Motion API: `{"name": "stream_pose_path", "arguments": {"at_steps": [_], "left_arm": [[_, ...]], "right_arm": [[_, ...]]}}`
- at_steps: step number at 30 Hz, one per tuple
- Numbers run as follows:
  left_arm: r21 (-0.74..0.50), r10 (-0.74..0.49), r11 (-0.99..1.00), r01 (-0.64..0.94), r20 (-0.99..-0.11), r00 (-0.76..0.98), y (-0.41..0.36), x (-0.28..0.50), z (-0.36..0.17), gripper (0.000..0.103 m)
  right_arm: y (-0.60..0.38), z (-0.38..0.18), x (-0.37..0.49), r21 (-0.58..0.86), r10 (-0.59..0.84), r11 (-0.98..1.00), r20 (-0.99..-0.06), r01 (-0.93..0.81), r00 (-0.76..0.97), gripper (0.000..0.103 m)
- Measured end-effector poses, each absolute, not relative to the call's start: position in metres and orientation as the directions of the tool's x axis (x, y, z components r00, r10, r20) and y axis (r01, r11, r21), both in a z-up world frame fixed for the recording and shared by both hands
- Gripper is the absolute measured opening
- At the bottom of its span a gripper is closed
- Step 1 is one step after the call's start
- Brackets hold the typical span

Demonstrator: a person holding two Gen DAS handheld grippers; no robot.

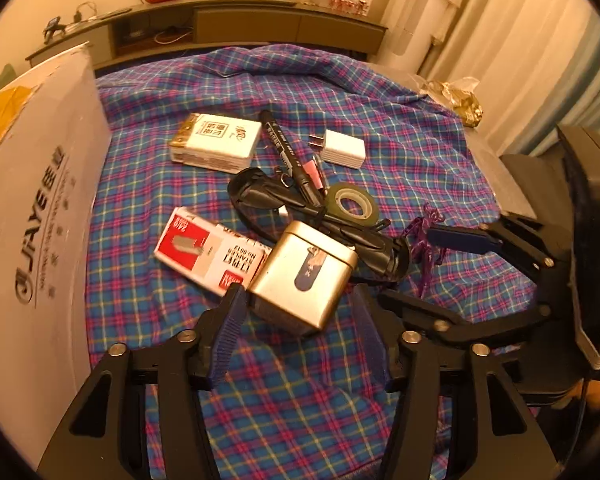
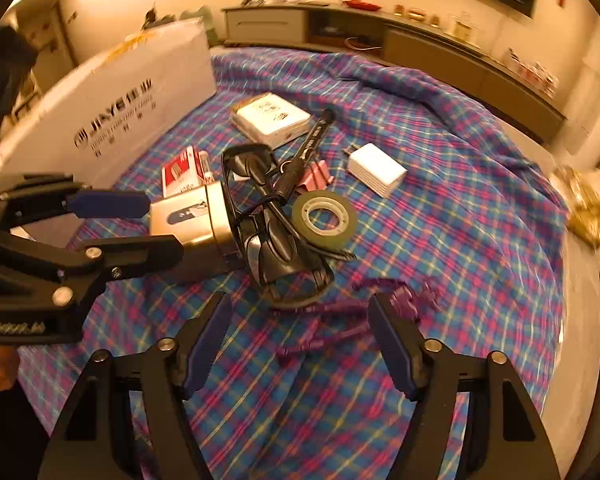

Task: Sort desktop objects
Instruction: 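Grasp the gold tin box with the left tool while the right tool grasps the black sunglasses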

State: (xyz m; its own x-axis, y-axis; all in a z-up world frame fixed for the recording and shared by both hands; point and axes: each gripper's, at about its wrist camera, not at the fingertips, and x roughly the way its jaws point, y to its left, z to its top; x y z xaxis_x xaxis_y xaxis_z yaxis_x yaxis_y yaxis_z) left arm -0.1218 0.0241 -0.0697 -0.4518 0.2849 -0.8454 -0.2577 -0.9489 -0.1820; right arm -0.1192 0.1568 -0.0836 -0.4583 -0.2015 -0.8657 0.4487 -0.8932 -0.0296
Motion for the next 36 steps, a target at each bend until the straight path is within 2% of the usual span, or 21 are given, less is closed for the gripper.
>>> {"name": "stream_pose_path", "arguments": {"at_steps": [5, 13, 16, 17, 18, 26, 29, 31, 34, 36], "left_arm": [[-0.175, 0.274, -0.95, -0.258, -0.863, -0.425, 0.03, -0.136, -0.085, 0.064], [-0.171, 0.282, -0.946, -0.275, -0.852, -0.441, 0.036, -0.147, -0.085, 0.065], [-0.195, 0.311, -0.938, -0.288, -0.841, -0.443, 0.036, -0.146, -0.083, 0.061], [-0.203, 0.32, -0.935, -0.29, -0.837, -0.444, 0.035, -0.145, -0.082, 0.056], [-0.212, 0.329, -0.932, -0.293, -0.834, -0.443, 0.035, -0.145, -0.081, 0.054], [-0.24, 0.359, -0.924, -0.297, -0.809, -0.465, 0.024, -0.126, -0.067, 0.053], [-0.253, 0.364, -0.925, -0.285, -0.804, -0.47, 0.015, -0.115, -0.064, 0.052], [-0.257, 0.365, -0.925, -0.278, -0.802, -0.472, 0.01, -0.107, -0.063, 0.052], [-0.266, 0.368, -0.926, -0.268, -0.797, -0.479, 0.003, -0.095, -0.06, 0.052], [-0.276, 0.375, -0.924, -0.265, -0.792, -0.481, -0.001, -0.089, -0.057, 0.052]], "right_arm": [[0.143, -0.1, -0.139, -0.043, -0.208, -0.858, -0.882, 0.512, -0.423, 0.054], [0.158, -0.1, -0.144, 0.037, -0.247, -0.873, -0.894, 0.487, -0.374, 0.053], [0.168, -0.096, -0.143, 0.067, -0.262, -0.882, -0.893, 0.467, -0.366, 0.053], [0.172, -0.095, -0.142, 0.082, -0.271, -0.885, -0.891, 0.458, -0.364, 0.053], [0.174, -0.093, -0.14, 0.096, -0.28, -0.887, -0.889, 0.452, -0.362, 0.053], [0.2, -0.083, -0.131, 0.266, -0.391, -0.894, -0.856, 0.361, -0.338, 0.053], [0.195, -0.087, -0.124, 0.262, -0.387, -0.892, -0.865, 0.369, -0.32, 0.053], [0.19, -0.09, -0.123, 0.238, -0.366, -0.897, -0.872, 0.372, -0.326, 0.056], [0.179, -0.085, -0.124, 0.159, -0.326, -0.898, -0.866, 0.409, -0.379, 0.074], [0.171, -0.086, -0.13, 0.135, -0.323, -0.893, -0.858, 0.43, -0.4, 0.075]]}}
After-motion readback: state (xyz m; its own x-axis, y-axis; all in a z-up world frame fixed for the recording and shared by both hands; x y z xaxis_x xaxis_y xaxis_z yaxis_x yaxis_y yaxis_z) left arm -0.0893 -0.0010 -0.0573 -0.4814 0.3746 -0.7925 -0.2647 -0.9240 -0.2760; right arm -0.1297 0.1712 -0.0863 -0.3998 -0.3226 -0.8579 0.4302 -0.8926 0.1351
